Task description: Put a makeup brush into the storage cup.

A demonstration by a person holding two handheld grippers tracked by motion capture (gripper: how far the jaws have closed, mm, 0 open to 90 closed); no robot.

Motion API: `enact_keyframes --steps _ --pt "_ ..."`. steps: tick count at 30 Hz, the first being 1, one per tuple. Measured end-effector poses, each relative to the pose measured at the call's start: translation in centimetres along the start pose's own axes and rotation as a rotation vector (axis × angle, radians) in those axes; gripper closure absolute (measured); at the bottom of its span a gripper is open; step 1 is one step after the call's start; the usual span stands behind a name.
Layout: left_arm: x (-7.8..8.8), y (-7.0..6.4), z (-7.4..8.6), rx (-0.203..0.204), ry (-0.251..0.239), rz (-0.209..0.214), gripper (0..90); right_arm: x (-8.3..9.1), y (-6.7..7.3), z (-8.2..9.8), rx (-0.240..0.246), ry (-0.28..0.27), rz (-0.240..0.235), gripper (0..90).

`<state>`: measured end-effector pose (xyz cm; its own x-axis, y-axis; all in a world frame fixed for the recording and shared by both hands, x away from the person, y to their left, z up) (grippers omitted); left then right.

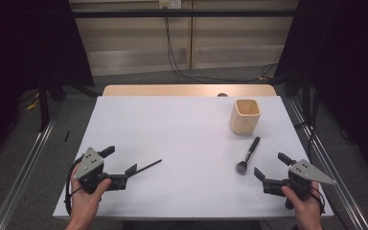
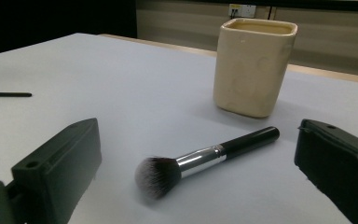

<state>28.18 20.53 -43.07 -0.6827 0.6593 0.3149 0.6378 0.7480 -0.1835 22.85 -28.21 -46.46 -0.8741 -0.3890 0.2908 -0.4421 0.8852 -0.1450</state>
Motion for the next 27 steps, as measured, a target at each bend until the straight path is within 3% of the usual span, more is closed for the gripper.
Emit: enact_keyframes --steps 18,27 --pt "-2.4 0.5 -1.3 -0.011 0.002 0.018 2.6 -0.1 0.2 0.0 -0.005 0.001 -0.009 0.1" --pt "-3.3 1.5 -1.2 0.015 0.029 0.006 2.7 0.5 -0.2 0.2 -0.024 -0.002 0.016 0.1"
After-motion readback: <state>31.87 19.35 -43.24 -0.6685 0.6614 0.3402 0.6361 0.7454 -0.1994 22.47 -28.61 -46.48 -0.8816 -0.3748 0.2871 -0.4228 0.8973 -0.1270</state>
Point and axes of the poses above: each handheld gripper's, and its own axes: x roughly backward along the jaws, z roughly out of its underside, y roughly to its left, the point moved 4 cm from there along -x, roughly forward along the jaws, and after that the axes turned 10 degrees about x, right-handed, at the moved point
